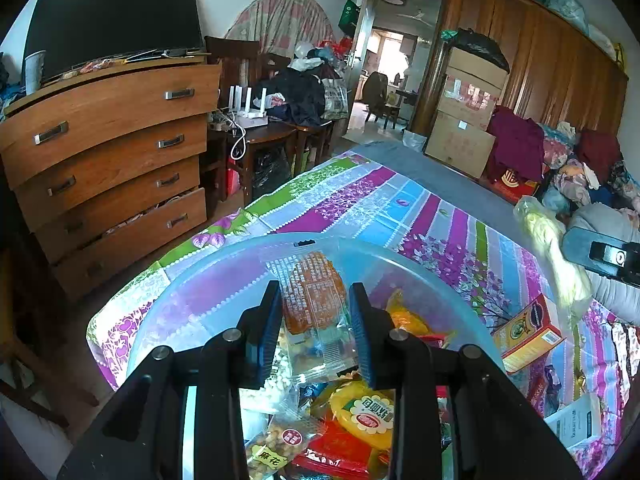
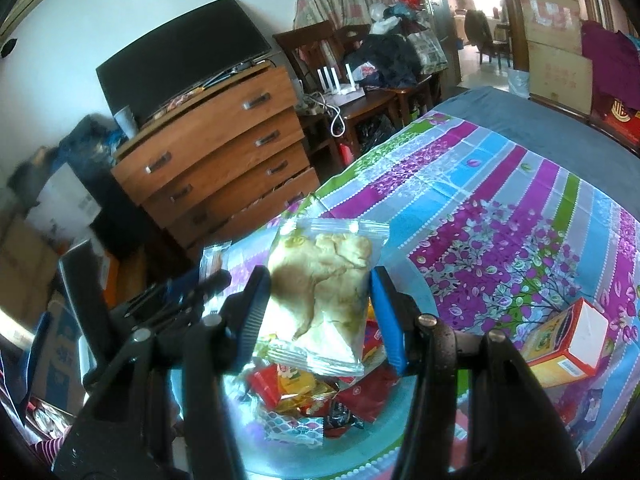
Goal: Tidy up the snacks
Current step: 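Carry both bags over the clear basin and open both tools to release them, then move both tools back over the bed toward the remaining packets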
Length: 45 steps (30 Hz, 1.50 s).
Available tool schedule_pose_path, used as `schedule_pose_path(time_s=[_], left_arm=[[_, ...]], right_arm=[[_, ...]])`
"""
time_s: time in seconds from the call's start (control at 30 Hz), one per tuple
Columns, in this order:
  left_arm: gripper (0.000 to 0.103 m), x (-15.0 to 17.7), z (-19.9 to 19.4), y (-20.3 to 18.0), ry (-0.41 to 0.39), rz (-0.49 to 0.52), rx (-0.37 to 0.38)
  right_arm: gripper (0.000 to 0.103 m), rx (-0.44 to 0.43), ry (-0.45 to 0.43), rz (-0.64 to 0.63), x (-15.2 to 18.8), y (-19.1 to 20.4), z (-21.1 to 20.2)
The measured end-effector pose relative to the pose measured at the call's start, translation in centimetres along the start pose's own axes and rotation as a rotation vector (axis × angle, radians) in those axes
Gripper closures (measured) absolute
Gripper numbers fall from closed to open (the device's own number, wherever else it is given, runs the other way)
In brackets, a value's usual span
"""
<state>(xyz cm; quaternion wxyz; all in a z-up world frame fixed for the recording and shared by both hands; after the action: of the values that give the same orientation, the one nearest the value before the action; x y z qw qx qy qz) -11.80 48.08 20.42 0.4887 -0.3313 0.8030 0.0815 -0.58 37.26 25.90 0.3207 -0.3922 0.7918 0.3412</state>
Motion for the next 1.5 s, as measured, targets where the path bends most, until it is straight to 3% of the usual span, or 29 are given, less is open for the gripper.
schedule_pose_path(time_s=[0.23, 0.37, 0.43, 0.5, 0.63, 0.83, 1.03, 1.1, 1.2, 1.27, 1.33, 1.37, 1.5], left_arm=[[0.067, 0.0, 0.3, 0.2, -0.001, -0.005, -0.015], [0.046, -0.1, 0.1, 0.5, -0.014, -0.017, -0.04], [0.045, -0.1, 0.1, 0.7, -0.017, -0.019, -0.048], [0.043, -0.1, 0.2, 0.9, -0.015, -0.025, -0.05], [0.038, -0.1, 0.1, 1.1, -0.021, -0.028, -0.067], [0.035, -0.2, -0.4, 0.9, -0.025, -0.026, -0.083], [0.035, -0.5, -2.4, -0.7, -0.049, -0.004, -0.068], [0.035, -0.5, -4.0, -2.1, -0.077, 0.021, -0.046], [0.035, 0.3, -7.1, -5.8, -0.124, 0.082, 0.042], [0.035, 1.4, -9.0, -9.4, -0.146, 0.158, 0.116], [0.035, 2.9, -10.6, -13.3, -0.149, 0.218, 0.206], [0.035, 3.5, -11.1, -14.7, -0.144, 0.234, 0.245], [0.035, 5.9, -12.3, -20.7, -0.106, 0.262, 0.383]], right_arm=[[0.049, -0.008, 0.025, -0.017, 0.1, 0.7, 0.6], [0.049, -0.016, 0.03, -0.027, 0.2, 1.0, 0.8], [0.047, -0.017, 0.025, -0.032, 0.1, 1.3, 0.7], [0.037, -0.016, 0.011, -0.032, 0.0, 1.3, 0.4], [0.037, -0.028, -0.013, -0.023, -0.1, 1.4, -0.4], [0.037, -0.035, -0.074, -0.049, 0.0, 2.3, -3.2], [0.033, -0.019, -0.199, -0.089, 1.2, 2.0, -9.6], [0.027, 0.004, -0.255, -0.091, 3.1, 0.6, -13.1], [0.026, 0.09, -0.28, -0.057, 6.4, -2.9, -17.0], [0.027, 0.157, -0.26, 0.028, 9.7, -7.8, -20.0], [0.039, 0.227, -0.228, 0.102, 12.0, -12.2, -22.0], [0.05, 0.303, -0.204, 0.154, 13.7, -15.8, -23.5], [0.06, 0.466, -0.158, 0.315, 17.5, -25.4, -26.9]])
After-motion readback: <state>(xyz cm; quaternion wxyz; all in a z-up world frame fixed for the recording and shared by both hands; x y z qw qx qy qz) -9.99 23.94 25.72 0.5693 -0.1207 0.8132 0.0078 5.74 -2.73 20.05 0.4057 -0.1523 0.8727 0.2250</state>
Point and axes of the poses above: each gripper's, at about its wrist camera, not at the fingertips, and z roughly the way its jaws point, y to its left, x to its underside, the point moved 3 cm from there along z, roughly the way its jaws point, and after that the axes turned 6 degrees about -y, right-handed, at the moved point
